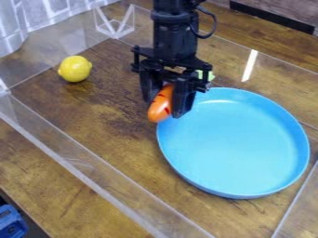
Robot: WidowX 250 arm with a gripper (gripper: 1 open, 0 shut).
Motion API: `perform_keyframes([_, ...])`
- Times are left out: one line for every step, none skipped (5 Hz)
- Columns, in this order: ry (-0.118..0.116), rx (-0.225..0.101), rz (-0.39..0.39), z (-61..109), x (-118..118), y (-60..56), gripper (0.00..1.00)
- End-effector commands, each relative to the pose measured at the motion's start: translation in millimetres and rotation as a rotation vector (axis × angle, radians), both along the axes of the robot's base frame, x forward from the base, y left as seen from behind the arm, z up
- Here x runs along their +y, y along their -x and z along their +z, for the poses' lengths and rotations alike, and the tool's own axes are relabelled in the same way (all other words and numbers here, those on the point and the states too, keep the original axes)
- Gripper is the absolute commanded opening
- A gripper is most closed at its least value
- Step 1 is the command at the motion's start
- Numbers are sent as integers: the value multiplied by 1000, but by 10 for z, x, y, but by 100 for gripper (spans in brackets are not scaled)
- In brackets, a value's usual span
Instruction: Remove the carrot from the blue tray and put it on the table
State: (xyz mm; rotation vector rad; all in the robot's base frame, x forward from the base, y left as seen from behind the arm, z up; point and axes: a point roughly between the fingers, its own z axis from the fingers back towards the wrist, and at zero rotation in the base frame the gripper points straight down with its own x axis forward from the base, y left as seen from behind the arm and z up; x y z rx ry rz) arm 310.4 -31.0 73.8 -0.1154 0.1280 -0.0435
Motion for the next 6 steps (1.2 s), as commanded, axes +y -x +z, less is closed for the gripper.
perform_keyframes([-4, -103, 12, 316, 77, -74, 0])
perform_keyframes([-9, -105, 9, 330, 96, -73, 0])
perform_keyframes([-14, -107, 6, 344, 115, -73, 0])
perform_keyframes([-31, -94, 4, 337, 181, -47, 0])
perform_keyframes([-49, -82, 11, 320, 294, -4, 0])
perform_keyframes([-67, -66, 14, 306, 356, 42, 0])
